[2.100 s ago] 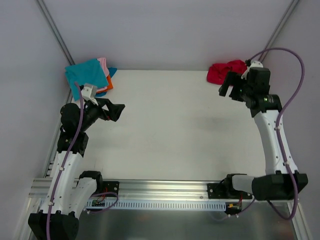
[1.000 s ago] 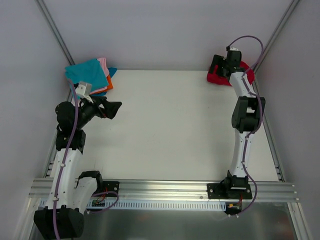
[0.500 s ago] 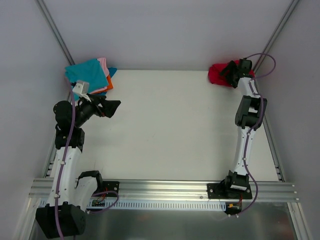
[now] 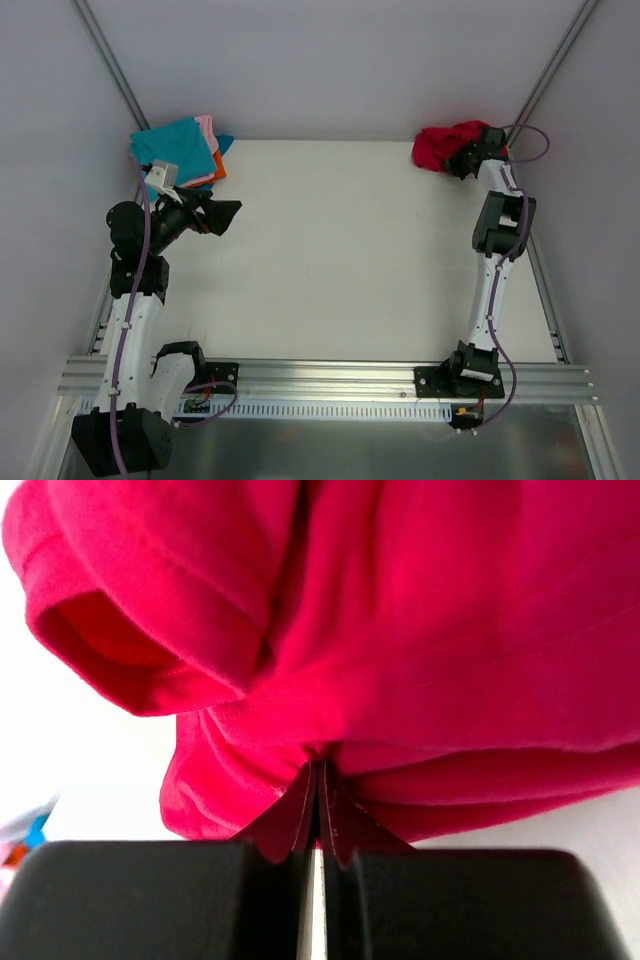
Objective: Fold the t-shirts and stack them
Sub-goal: Move the tshirt to the center of the board, then flatten out the tshirt
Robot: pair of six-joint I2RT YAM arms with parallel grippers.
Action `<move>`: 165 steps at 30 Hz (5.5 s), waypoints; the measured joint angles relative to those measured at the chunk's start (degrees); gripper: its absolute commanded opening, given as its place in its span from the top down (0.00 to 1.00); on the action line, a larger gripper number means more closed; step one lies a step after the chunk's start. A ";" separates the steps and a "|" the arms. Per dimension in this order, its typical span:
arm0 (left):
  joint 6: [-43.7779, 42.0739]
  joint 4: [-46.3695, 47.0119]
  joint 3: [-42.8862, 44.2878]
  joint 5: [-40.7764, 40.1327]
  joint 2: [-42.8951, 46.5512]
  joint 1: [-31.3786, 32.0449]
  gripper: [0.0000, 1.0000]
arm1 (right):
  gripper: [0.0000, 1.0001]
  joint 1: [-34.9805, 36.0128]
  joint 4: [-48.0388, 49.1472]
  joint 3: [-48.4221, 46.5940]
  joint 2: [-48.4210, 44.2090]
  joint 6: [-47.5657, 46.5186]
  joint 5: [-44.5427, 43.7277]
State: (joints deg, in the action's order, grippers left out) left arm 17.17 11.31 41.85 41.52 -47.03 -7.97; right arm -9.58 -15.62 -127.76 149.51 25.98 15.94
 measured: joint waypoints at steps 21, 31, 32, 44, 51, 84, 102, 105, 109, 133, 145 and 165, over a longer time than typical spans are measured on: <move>-0.26 -1.29 -0.13 -1.66 -1.64 0.00 0.01 | 1.00 29.53 15.32 42.32 -21.68 9.42 13.20; -0.66 -2.64 -0.11 -3.23 -1.55 0.81 0.01 | 0.01 51.60 23.74 46.93 -27.39 12.92 15.69; -0.79 -3.48 -0.09 -3.52 -1.38 1.33 0.01 | 0.00 51.63 22.73 47.10 -29.27 12.17 14.82; 0.52 -16.44 1.55 -17.05 -4.50 7.08 0.01 | 0.00 41.64 6.60 44.46 -46.49 -0.98 5.70; 2.64 -26.08 -0.94 -19.12 2.60 9.16 0.01 | 0.01 41.00 -1.14 52.70 -64.67 -7.58 -1.29; 3.17 -28.44 14.80 -18.32 4.76 9.51 0.20 | 0.01 41.05 -11.82 65.46 -105.11 -19.78 -14.32; 7.26 -33.00 22.25 -42.86 -39.87 32.09 0.25 | 0.00 41.05 -15.04 72.52 -108.59 -21.84 -15.50; 7.78 -33.05 22.16 -46.14 -41.94 33.99 0.25 | 0.00 41.05 -15.19 73.26 -108.59 -22.27 -16.17; 8.15 -33.24 21.46 -50.38 -43.36 35.80 0.24 | 0.01 41.05 -15.15 73.75 -108.59 -22.45 -16.50; 11.63 -36.81 21.55 -75.19 -51.08 41.11 1.00 | 0.01 40.94 -16.41 74.23 -108.54 -24.15 -18.08; 5.64 -35.80 31.89 -82.14 -41.20 46.97 1.00 | 0.00 40.94 -16.28 76.02 -107.38 -24.00 -17.97; -18.93 -32.85 63.73 -89.92 -40.61 58.05 1.00 | 0.01 40.92 -16.28 76.52 -107.69 -23.91 -17.88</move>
State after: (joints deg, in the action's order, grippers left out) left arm -1.76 -21.54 105.58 -48.40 -87.64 50.09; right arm 31.33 -31.90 -51.24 41.82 2.07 -1.93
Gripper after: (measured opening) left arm 0.006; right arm 0.993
